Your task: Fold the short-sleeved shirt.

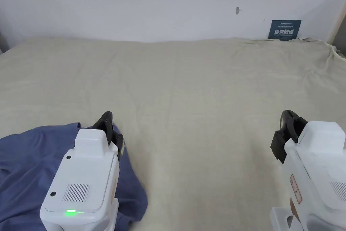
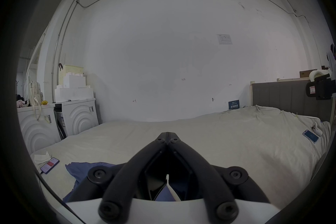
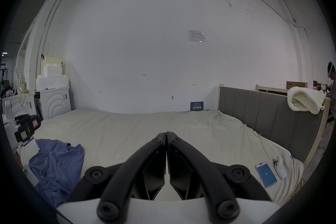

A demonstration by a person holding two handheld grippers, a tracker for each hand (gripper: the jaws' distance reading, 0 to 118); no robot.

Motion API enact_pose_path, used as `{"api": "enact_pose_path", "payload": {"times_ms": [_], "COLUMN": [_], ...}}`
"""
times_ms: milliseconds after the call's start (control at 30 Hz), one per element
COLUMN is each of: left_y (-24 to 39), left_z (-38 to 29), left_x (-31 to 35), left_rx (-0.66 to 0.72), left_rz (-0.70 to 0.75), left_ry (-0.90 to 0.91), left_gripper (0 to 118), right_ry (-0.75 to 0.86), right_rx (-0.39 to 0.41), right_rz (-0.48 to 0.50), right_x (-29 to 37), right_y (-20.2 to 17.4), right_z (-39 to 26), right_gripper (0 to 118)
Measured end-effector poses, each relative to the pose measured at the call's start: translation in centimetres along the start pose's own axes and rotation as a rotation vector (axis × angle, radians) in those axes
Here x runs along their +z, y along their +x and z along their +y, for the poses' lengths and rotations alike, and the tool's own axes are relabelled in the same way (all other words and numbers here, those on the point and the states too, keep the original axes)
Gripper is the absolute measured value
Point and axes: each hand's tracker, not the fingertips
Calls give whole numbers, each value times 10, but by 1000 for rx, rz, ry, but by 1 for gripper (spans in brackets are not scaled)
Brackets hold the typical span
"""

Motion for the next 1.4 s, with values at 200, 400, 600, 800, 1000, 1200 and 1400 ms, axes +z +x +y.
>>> {"api": "enact_pose_path", "payload": {"times_ms": [200,400,600,800,1000,1200,1400], "left_y": [-23,-59,-102,-142,-173,-192,-197], "left_z": [-1,-1,-4,-7,-10,-13,-17], "left_x": [7,21,43,70,93,107,107], "left_rx": [-12,-13,-23,-28,-30,-19,-13], "left_rz": [54,146,264,380,465,518,533], "left_ry": [0,-8,-17,-34,-53,-65,-78], "left_gripper": [0,0,0,0,0,0,0], "right_ry": [10,19,22,26,24,16,12], "right_rx": [24,35,40,53,54,66,67], "right_rz": [56,147,257,366,449,493,500], "right_x": [-7,-18,-27,-30,-26,-24,-24], "right_y": [-25,-63,-109,-155,-190,-209,-210], "right_z": [3,5,5,5,3,0,0], "right_gripper": [1,1,1,1,1,1,1]}}
